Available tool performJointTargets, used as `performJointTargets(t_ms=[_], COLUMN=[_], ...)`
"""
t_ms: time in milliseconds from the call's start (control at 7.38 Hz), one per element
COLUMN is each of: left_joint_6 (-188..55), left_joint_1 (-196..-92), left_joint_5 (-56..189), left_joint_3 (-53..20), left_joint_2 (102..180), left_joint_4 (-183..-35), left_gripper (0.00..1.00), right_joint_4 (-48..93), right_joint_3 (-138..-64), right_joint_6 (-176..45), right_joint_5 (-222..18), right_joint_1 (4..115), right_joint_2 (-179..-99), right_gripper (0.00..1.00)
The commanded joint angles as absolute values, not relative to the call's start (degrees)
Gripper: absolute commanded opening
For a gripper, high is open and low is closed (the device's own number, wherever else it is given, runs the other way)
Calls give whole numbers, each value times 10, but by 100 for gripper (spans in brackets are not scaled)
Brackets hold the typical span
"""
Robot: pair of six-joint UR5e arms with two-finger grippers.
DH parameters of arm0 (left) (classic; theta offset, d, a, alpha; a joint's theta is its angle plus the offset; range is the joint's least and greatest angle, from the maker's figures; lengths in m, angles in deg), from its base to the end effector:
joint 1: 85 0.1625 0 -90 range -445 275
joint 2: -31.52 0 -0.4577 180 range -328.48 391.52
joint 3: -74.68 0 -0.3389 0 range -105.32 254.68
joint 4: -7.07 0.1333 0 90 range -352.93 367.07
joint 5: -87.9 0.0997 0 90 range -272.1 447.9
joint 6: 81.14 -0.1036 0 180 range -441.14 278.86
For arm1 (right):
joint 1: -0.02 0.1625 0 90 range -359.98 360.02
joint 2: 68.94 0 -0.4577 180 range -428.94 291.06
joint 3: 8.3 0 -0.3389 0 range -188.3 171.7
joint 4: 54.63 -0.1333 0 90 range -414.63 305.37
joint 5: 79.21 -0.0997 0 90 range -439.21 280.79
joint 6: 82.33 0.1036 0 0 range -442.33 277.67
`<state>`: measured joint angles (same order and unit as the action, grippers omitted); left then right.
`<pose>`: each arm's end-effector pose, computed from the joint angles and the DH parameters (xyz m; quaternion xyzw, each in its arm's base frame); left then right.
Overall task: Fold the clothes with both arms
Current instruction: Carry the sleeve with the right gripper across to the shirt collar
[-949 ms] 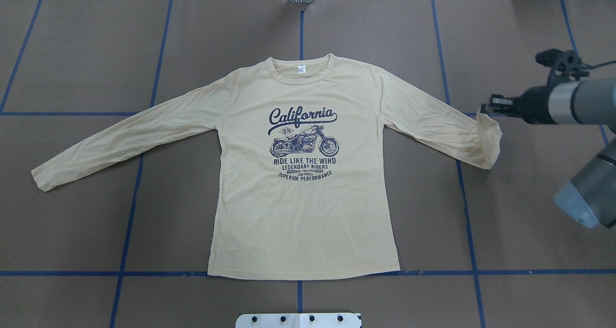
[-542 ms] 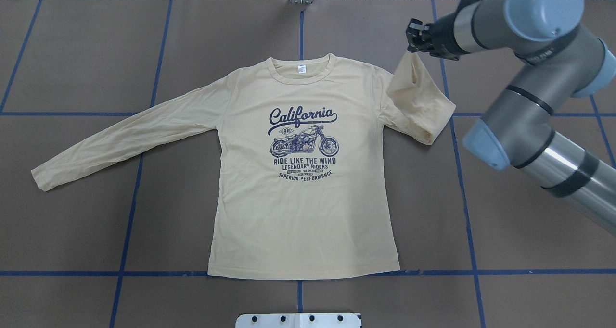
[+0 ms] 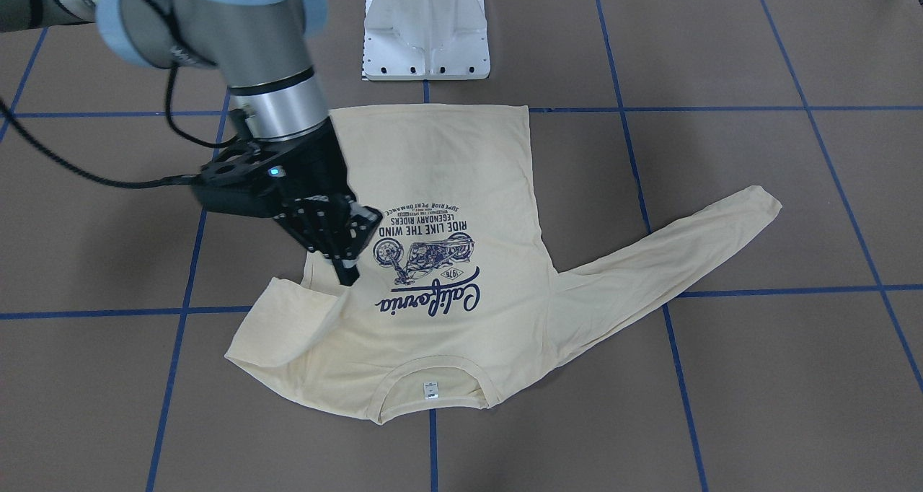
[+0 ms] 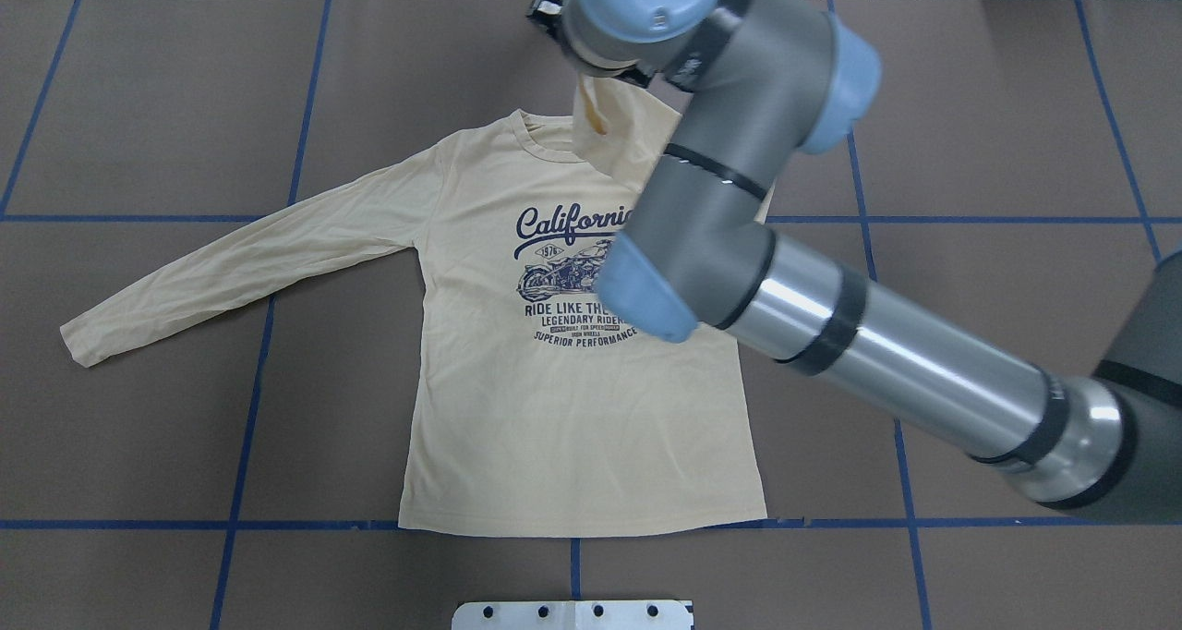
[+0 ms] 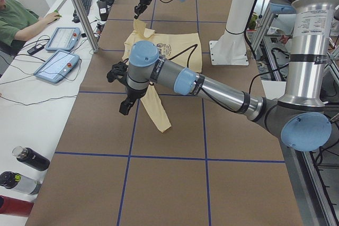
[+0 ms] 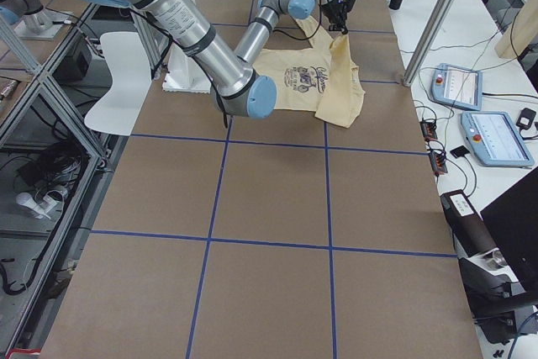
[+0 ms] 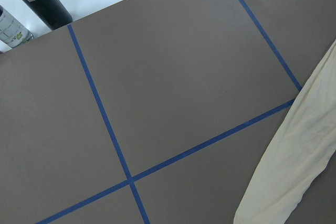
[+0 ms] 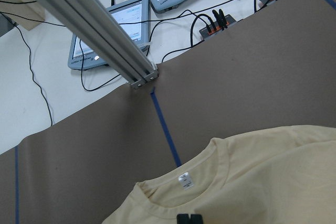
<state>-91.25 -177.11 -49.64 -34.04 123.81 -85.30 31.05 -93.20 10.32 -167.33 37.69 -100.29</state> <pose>-0.0735 -0.4515 0.5230 0.2264 0.3727 0.1440 0.8883 -0.4966 -0.5561 0.0987 0.1592 -0.4570 0.3090 0.8187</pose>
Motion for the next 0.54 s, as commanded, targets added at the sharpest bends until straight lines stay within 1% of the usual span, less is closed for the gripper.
performJointTargets(t_ms=[0,136,271,407], left_joint_6=[-913,-913,-913,-913], left_joint_1=[-1771,-1771,-1771,-1771], left_joint_5=[-496,-496,-496,-496], left_joint_3=[-340,-340,-340,-340], left_joint_2=[1238,1238,1238,1238], left_joint_4=[-852,-852,-852,-853], left_gripper=[100,100,100,100], right_joint_4=[319,315,281,262], right_joint_3=[-770,-733,-715,-679], right_joint_6=[141,137,137,156], right_joint_5=[-1639,-1629,-1629,-1629], right_joint_1=[318,313,313,314], right_joint_2=[-872,-848,-846,-823], right_gripper=[0,0,0,64])
